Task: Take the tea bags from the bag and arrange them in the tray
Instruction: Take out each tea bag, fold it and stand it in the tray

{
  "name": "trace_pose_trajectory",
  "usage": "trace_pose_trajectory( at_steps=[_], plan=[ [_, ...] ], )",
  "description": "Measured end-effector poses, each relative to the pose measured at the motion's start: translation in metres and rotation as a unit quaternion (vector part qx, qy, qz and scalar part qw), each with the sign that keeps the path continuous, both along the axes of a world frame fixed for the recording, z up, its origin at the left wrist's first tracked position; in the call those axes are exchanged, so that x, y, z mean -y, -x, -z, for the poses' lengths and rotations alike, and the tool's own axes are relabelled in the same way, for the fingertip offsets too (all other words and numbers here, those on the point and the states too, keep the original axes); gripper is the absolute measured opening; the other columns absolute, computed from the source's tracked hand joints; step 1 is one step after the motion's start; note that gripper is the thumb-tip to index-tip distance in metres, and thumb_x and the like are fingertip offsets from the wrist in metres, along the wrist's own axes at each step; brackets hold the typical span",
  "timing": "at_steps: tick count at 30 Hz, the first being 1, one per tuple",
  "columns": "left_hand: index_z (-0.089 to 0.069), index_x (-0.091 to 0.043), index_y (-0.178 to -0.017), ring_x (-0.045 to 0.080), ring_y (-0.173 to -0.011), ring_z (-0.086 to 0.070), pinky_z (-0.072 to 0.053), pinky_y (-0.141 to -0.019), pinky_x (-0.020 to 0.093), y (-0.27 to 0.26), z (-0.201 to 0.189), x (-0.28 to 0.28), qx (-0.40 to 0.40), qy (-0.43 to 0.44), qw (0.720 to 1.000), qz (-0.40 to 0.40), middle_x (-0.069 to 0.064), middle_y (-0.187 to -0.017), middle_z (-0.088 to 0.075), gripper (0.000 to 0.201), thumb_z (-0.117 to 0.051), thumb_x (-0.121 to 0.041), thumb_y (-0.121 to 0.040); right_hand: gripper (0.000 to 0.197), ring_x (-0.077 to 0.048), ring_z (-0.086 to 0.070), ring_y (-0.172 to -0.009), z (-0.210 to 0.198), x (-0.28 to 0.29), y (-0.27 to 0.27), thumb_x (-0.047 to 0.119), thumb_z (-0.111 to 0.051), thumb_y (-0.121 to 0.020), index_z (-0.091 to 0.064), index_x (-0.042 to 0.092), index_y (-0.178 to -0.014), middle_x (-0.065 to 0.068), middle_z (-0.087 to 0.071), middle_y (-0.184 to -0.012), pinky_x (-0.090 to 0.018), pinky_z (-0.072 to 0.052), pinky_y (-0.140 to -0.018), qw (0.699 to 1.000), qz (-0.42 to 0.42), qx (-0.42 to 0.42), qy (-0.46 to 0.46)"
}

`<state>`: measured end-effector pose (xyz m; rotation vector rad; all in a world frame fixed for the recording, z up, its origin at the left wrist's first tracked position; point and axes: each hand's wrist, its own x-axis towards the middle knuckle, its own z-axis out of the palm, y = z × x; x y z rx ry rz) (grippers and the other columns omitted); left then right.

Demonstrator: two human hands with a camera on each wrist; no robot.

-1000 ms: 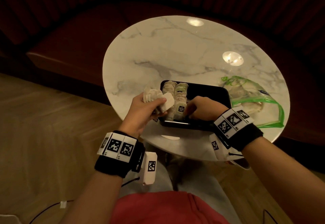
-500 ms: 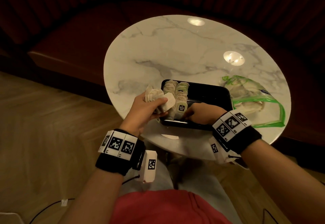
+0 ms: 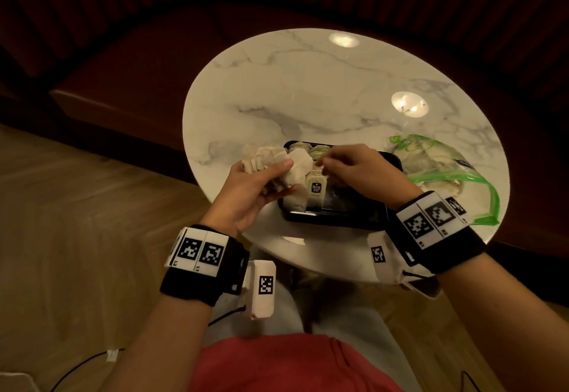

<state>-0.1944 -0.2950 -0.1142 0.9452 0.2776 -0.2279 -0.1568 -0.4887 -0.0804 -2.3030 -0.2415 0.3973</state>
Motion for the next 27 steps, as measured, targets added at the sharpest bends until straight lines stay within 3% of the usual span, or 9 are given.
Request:
trace_pose_trajectory(
  at_steps=[2, 4, 9, 13, 15, 20, 23, 25, 27],
  plan=[
    [-0.066, -0.005, -0.104, 0.019, -0.087, -0.073, -0.060, -0.064, 0.031, 0.001, -0.004, 0.000, 0.017, -0.006, 1.000, 0.003, 0.008, -0.091, -0.074, 0.017, -0.064, 0.001, -0.088, 0.022, -0.018, -0.069, -0.087, -0.007, -0.006, 0.000, 0.027, -0.052, -0.100, -0.070, 0.015, -0.100, -0.001, -0.072, -0.090, -0.038, -0.056, -0.087, 0.999, 0.009, 0.016, -0.050],
    [-0.066, -0.006, -0.106, 0.019, -0.088, -0.072, -0.060, -0.065, 0.030, 0.002, -0.007, 0.000, 0.032, -0.014, 0.999, 0.009, 0.008, -0.093, -0.074, 0.018, -0.063, -0.001, -0.088, 0.020, -0.017, -0.069, -0.086, -0.009, -0.012, 0.000, 0.029, -0.055, -0.098, -0.070, 0.016, -0.100, 0.001, -0.072, -0.090, -0.038, -0.056, -0.085, 0.997, -0.009, 0.028, -0.071],
    [-0.068, -0.012, -0.101, 0.018, -0.089, -0.072, -0.060, -0.069, 0.029, 0.006, -0.014, -0.001, 0.055, -0.033, 0.998, 0.026, 0.006, -0.093, -0.075, 0.019, -0.067, -0.005, -0.084, 0.015, -0.014, -0.067, -0.076, -0.016, -0.022, 0.000, 0.026, -0.069, -0.089, -0.068, 0.011, -0.094, -0.001, -0.070, -0.086, -0.029, -0.055, -0.072, 0.991, -0.005, 0.038, -0.131],
    [-0.068, -0.012, -0.101, 0.019, -0.088, -0.072, -0.061, -0.073, 0.031, 0.006, -0.017, -0.001, 0.061, -0.014, 0.998, 0.027, 0.007, -0.094, -0.075, 0.029, -0.071, -0.011, -0.072, 0.013, -0.010, -0.065, -0.070, -0.023, -0.021, -0.002, 0.015, -0.069, -0.089, -0.064, 0.008, -0.098, -0.008, -0.069, -0.085, -0.024, -0.056, -0.065, 0.982, 0.026, 0.044, -0.183],
    [-0.067, -0.011, -0.101, 0.020, -0.089, -0.072, -0.061, -0.075, 0.032, 0.006, -0.019, 0.000, 0.054, 0.004, 0.998, 0.017, 0.007, -0.094, -0.075, 0.026, -0.070, -0.010, -0.075, 0.014, -0.012, -0.066, -0.070, -0.027, -0.019, -0.001, 0.011, -0.068, -0.089, -0.062, 0.009, -0.101, -0.007, -0.068, -0.083, -0.024, -0.056, -0.063, 0.977, 0.029, 0.040, -0.206],
    [-0.069, -0.011, -0.096, 0.015, -0.081, -0.070, -0.060, -0.067, 0.027, 0.006, -0.023, 0.004, 0.039, 0.024, 0.999, 0.000, 0.006, -0.087, -0.074, 0.012, -0.062, -0.005, -0.088, 0.015, -0.015, -0.066, -0.082, -0.040, -0.015, 0.003, 0.011, -0.057, -0.096, -0.069, 0.006, -0.105, -0.005, -0.071, -0.092, -0.031, -0.055, -0.077, 0.972, -0.014, -0.001, -0.233],
    [-0.066, -0.005, -0.112, 0.015, -0.085, -0.069, -0.059, -0.065, 0.026, 0.005, -0.024, 0.004, 0.023, 0.039, 0.999, -0.007, 0.010, -0.097, -0.071, 0.025, -0.063, -0.009, -0.088, 0.027, -0.019, -0.067, -0.093, -0.049, -0.008, 0.003, 0.000, -0.045, -0.097, -0.068, 0.005, -0.110, -0.006, -0.071, -0.101, -0.036, -0.052, -0.090, 0.966, -0.032, -0.043, -0.253],
    [-0.061, -0.001, -0.123, 0.015, -0.083, -0.069, -0.059, -0.064, 0.025, 0.005, -0.025, 0.005, 0.013, 0.046, 0.999, -0.023, 0.012, -0.102, -0.069, 0.038, -0.064, -0.012, -0.087, 0.029, -0.019, -0.068, -0.099, -0.056, -0.004, 0.006, -0.004, -0.047, -0.096, -0.067, 0.008, -0.113, -0.003, -0.072, -0.103, -0.032, -0.052, -0.093, 0.974, -0.066, -0.019, -0.214],
    [-0.059, -0.001, -0.126, 0.014, -0.080, -0.069, -0.058, -0.062, 0.026, 0.004, -0.025, 0.005, 0.011, 0.050, 0.998, -0.035, 0.010, -0.099, -0.070, 0.040, -0.064, -0.013, -0.088, 0.023, -0.013, -0.069, -0.096, -0.062, -0.003, 0.008, 0.004, -0.057, -0.094, -0.068, 0.010, -0.113, -0.002, -0.073, -0.103, -0.024, -0.054, -0.088, 0.984, -0.076, 0.028, -0.160]
  ],
)
